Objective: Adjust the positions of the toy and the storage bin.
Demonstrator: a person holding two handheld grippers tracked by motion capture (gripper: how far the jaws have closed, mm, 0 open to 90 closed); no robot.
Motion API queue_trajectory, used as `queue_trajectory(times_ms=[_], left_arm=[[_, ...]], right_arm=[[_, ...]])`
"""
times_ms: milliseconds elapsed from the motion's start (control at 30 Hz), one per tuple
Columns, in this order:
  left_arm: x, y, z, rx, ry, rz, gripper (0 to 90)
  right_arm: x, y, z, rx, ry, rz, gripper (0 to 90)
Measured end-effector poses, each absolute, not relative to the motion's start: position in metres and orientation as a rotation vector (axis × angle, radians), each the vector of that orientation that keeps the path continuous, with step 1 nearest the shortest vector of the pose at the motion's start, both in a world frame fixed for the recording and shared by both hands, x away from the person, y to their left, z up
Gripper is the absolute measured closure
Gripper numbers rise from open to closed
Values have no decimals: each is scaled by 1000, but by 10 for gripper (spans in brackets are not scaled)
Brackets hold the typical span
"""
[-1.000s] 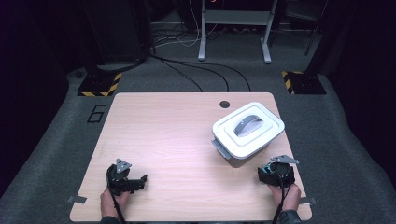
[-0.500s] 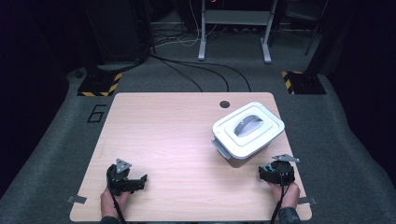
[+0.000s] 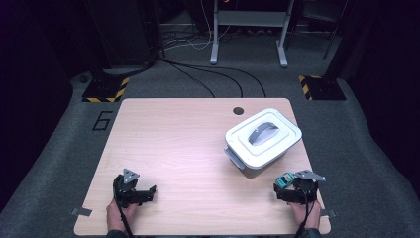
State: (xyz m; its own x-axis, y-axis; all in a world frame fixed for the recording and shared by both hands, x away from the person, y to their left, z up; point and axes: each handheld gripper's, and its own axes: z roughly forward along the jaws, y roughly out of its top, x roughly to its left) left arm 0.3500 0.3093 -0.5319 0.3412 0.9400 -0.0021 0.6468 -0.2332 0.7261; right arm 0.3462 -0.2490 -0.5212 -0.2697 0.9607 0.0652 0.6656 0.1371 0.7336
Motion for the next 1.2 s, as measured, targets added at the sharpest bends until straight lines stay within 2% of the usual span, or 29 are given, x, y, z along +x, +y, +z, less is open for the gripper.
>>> queue_trajectory(times_ms=[1000,1200], left_arm=[[350,313,-531,1985,1377,580,18],[354,309,-523,1979,1415,546,52]], right_arm=[[338,-261,-530,1474,2069,871,0],[338,-261,-530,1474,2068,870,0]])
